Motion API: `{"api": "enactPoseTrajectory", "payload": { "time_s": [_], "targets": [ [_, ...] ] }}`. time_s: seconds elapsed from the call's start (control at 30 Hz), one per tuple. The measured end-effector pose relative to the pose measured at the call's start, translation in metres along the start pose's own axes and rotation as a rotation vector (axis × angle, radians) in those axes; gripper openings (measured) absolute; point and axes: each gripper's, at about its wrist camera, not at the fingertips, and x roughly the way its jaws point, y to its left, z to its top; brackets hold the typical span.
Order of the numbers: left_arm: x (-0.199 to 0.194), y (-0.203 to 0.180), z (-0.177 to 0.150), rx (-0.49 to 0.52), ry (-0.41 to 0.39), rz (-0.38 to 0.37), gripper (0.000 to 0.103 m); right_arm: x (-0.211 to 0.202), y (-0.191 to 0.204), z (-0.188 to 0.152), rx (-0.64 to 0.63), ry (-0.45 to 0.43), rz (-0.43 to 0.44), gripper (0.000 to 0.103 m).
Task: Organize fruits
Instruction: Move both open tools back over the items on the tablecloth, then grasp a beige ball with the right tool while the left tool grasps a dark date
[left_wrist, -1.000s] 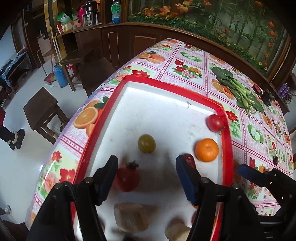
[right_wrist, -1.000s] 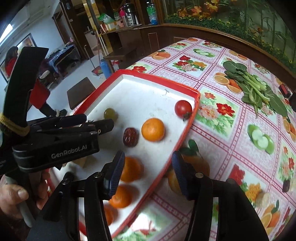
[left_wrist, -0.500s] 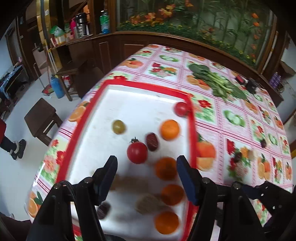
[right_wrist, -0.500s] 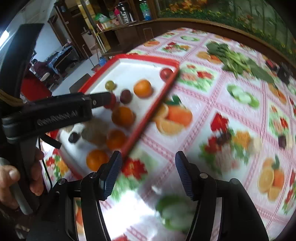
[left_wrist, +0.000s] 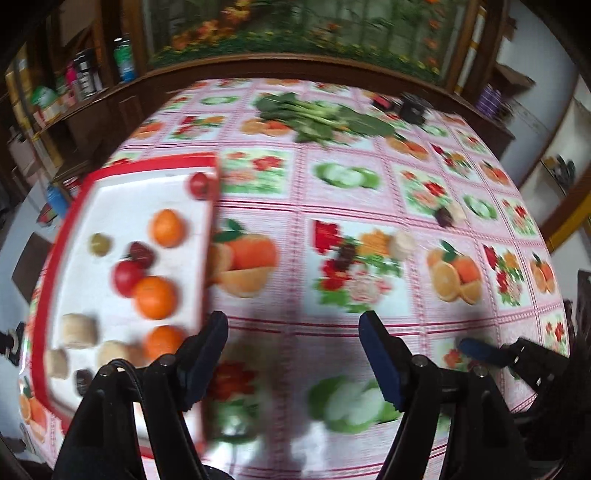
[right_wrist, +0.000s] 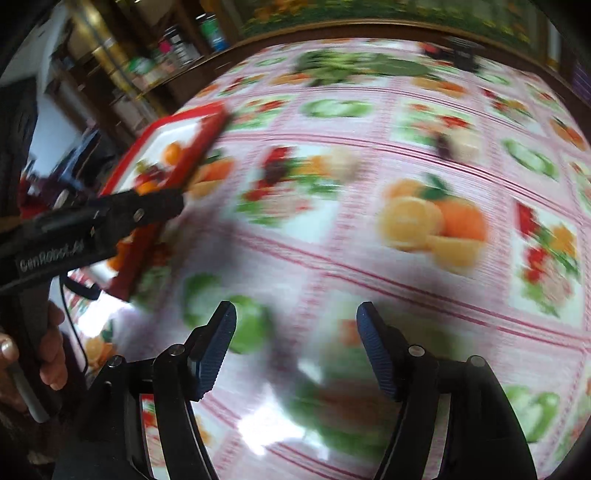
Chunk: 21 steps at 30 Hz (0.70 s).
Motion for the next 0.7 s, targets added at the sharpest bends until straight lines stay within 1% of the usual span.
{"api": "enactPoseTrajectory", "payload": {
  "time_s": [0.13, 0.23, 0.43, 0.47, 0.53, 0.6, 0.63, 0.67, 0.7],
  "targets": [
    [0.017, -0.021, 0.006, 0.025, 0.025, -0.024, 0.076, -0.017, -0.043, -0.007, 0.082, -0.025, -0.036, 0.069],
    [0.028, -0.031, 0.014, 0.049, 0.019, -0.006, 0.076, -0.026, -0.065, -0.01, 0.125, -0.038, -0.045, 0.069],
    [0.052, -0.037, 0.031, 0.067, 0.021, -0.018, 0.076, -0.032, -0.089, -0.012, 0.165, -0.049, -0.041, 0.07],
    [0.056, -0.036, 0.033, 0.059, 0.027, -0.032, 0.076, -0.032, -0.091, -0.012, 0.166, -0.05, -0.036, 0.07],
    [0.063, -0.034, 0.035, 0.044, 0.039, -0.048, 0.071, -0.032, -0.092, -0.009, 0.165, -0.055, -0.031, 0.07],
    [0.07, -0.033, 0.034, 0.044, 0.054, -0.057, 0.058, -0.031, -0.092, -0.006, 0.161, -0.059, -0.026, 0.07],
    [0.07, -0.034, 0.032, 0.054, 0.04, -0.05, 0.058, -0.03, -0.091, -0.003, 0.16, -0.063, -0.025, 0.07],
    [0.069, -0.035, 0.031, 0.072, 0.027, -0.045, 0.055, -0.029, -0.091, 0.0, 0.16, -0.066, -0.023, 0.07],
    [0.069, -0.036, 0.03, 0.086, 0.02, -0.035, 0.049, -0.027, -0.09, 0.006, 0.158, -0.075, -0.017, 0.07]
  ]
}}
